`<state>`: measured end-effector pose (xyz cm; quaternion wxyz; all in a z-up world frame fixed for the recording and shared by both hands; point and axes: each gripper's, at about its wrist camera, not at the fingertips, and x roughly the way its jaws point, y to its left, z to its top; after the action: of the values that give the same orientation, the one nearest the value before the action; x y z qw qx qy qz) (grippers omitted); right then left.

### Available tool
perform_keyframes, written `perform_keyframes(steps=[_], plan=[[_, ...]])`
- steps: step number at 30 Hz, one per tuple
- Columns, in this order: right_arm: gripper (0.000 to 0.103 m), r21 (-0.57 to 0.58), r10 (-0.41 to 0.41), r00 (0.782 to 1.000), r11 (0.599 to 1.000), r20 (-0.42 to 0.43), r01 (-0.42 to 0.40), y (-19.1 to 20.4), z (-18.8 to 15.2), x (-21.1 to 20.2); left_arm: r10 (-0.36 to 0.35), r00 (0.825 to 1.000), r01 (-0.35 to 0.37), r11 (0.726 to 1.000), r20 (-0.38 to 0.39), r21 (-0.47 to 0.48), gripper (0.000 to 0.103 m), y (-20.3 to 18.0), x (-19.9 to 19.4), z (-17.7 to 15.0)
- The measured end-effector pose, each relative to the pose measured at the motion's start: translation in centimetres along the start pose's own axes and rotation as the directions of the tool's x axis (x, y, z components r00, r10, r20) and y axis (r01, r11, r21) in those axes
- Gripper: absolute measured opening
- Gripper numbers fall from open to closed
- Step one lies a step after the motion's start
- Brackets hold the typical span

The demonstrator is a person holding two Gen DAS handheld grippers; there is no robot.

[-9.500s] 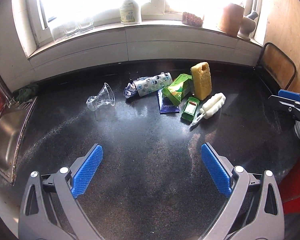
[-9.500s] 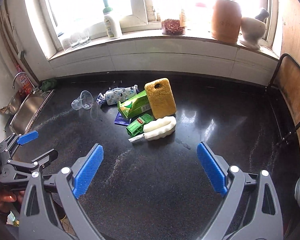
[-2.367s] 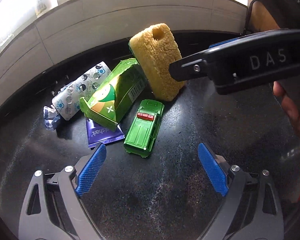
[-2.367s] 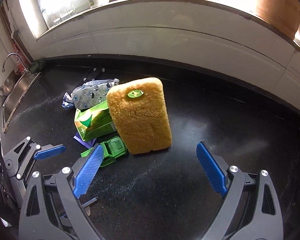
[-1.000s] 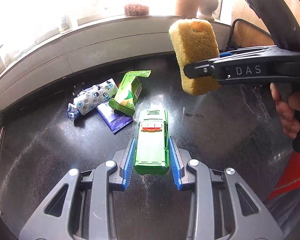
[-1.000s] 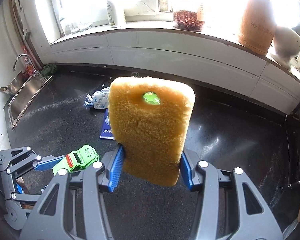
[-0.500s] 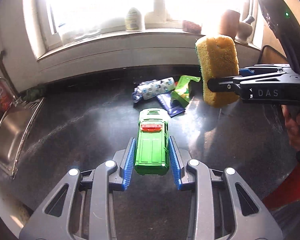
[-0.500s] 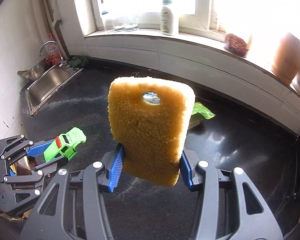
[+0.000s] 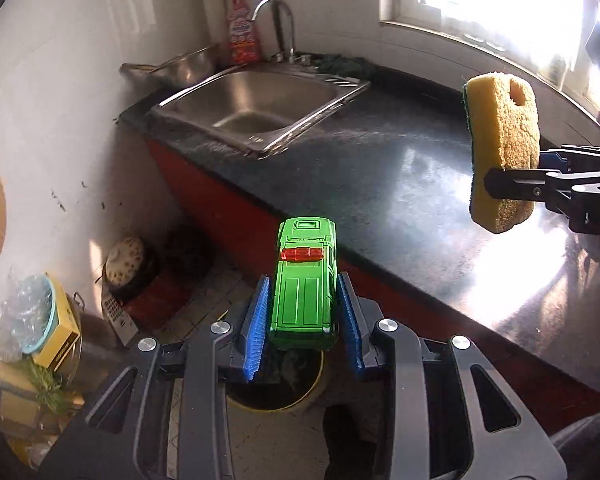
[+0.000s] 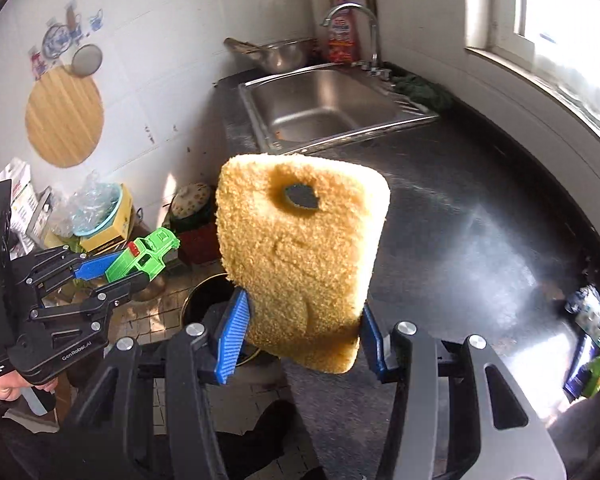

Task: Collect trash
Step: 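Carry the toy car and sponge over the black bin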

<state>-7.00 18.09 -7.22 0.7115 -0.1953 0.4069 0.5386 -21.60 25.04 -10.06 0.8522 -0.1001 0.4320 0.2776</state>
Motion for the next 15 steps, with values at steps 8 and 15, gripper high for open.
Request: perform_keyframes(steps=[8,15], plan=[[0.049,-0.087,0.156,0.971,0.981,-0.181,-0.173,9.2,1.8,10.6,0.035,0.995,-0.049,0.988,-0.097,-0.149,0.033,7.6,4.3,-6.3],[0.050,-0.132,0.127,0.931,0.974,-0.342,-0.182,12.3,0.1,19.0,-0.009,0.989,-0.019,0.984,-0.150,-0.179,0.033,9.5,11.0,-9.9]])
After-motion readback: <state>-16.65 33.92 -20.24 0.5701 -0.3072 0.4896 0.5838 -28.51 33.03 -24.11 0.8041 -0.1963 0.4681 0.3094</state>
